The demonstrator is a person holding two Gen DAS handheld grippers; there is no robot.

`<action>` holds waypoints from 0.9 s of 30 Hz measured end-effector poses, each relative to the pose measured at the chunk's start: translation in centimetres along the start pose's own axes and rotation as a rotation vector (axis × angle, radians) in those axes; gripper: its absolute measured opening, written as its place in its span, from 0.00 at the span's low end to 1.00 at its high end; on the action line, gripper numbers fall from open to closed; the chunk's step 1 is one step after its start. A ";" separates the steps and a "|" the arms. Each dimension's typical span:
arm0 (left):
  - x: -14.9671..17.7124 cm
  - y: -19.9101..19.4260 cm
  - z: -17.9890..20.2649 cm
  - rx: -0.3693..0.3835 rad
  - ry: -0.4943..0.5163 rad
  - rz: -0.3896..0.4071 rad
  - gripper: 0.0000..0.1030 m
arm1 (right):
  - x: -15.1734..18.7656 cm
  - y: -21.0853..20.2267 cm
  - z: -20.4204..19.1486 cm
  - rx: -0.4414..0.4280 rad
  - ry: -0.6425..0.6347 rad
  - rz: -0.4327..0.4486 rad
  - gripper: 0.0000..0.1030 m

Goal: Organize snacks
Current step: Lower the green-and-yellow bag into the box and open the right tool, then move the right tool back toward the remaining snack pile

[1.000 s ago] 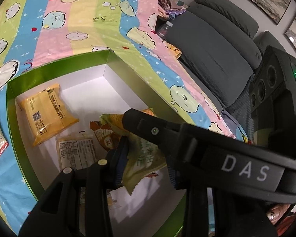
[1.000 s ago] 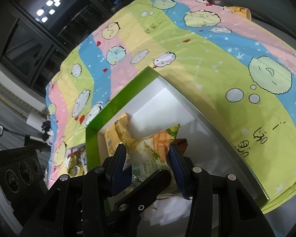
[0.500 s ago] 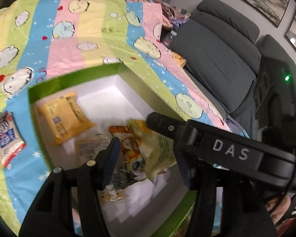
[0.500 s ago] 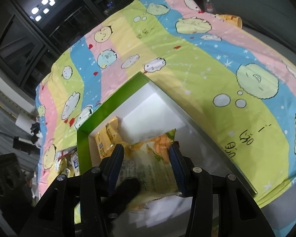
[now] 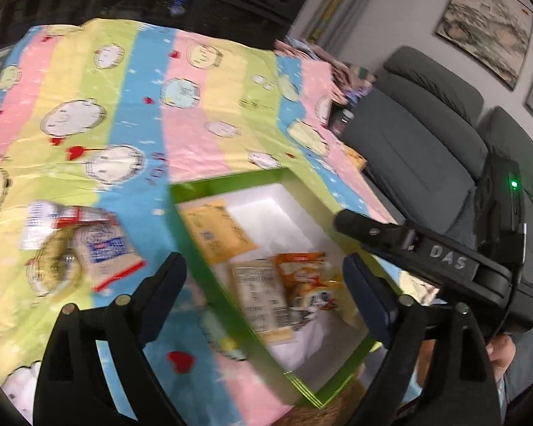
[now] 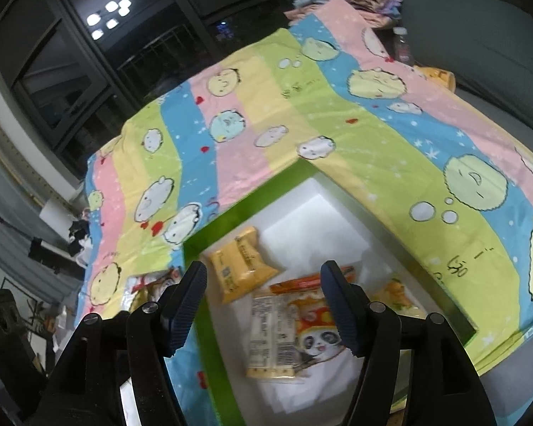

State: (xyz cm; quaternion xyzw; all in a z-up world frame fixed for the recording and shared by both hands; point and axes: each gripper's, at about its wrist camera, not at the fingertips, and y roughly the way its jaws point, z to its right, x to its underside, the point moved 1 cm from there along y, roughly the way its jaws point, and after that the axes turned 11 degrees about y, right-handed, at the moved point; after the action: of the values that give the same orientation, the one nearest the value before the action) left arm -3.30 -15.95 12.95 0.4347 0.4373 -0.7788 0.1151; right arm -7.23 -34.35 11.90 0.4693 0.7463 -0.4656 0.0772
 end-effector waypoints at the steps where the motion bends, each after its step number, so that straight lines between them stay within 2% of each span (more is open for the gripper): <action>1: 0.1 -0.3 -0.4 -0.016 -0.007 0.004 0.93 | 0.1 0.0 -0.5 -0.010 -0.007 0.002 0.65; 3: 0.6 -1.5 -2.0 -0.055 -0.030 0.017 0.96 | 0.4 0.1 -1.2 -0.020 -0.020 0.003 0.70; 4: 0.8 -2.0 -2.6 -0.072 -0.040 0.019 0.97 | 0.6 0.2 -1.8 -0.024 -0.028 0.006 0.76; 7: 1.7 -3.2 -5.3 -0.143 -0.080 0.010 0.99 | 1.3 0.5 -3.2 -0.030 -0.061 0.005 0.77; 14: 4.3 -5.0 -10.0 -0.309 -0.093 -0.010 0.99 | 3.3 1.8 -6.6 -0.034 -0.153 -0.019 0.77; 21: 6.9 -5.5 -14.4 -0.358 -0.180 -0.035 0.99 | 5.8 4.3 -9.8 -0.025 -0.243 -0.082 0.77; 27: 7.9 -5.6 -16.7 -0.329 -0.267 -0.048 0.99 | 8.0 6.8 -11.4 -0.006 -0.299 -0.147 0.77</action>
State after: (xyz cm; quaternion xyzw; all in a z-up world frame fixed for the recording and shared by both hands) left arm -1.49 1.97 6.07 0.2926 0.5499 -0.7500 0.2227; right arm -2.68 -19.69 9.59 0.3386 0.7603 -0.5324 0.1543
